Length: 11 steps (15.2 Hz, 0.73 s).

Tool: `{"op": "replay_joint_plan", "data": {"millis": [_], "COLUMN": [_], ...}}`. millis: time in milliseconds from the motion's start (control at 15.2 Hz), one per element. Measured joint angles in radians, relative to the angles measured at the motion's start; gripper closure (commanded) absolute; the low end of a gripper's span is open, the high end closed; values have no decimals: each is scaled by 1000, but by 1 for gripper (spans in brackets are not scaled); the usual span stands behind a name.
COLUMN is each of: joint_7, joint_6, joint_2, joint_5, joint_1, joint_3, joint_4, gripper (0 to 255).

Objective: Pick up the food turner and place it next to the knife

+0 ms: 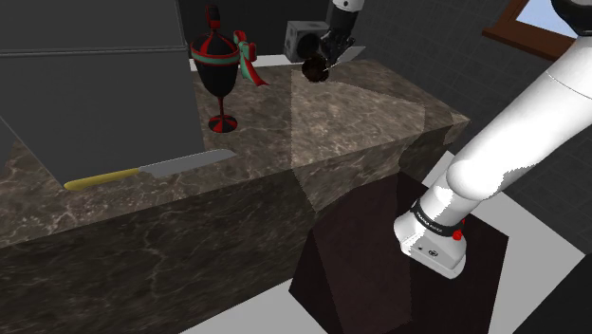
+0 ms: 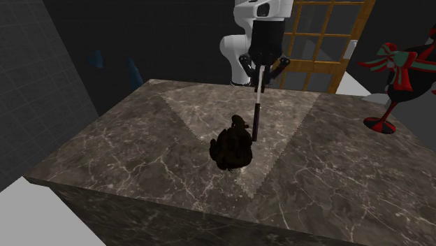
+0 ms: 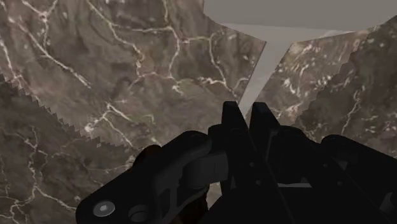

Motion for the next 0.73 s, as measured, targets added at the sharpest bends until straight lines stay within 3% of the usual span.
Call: {"op": "replay_joint_plan", "data": {"millis": [726], "joint_7": [270], "joint_6": [-6], "joint_2": [57], "joint_5": [-5], "joint_1": [121], "joint_3": [148], "joint_4": [59], "gripper": [255]}}
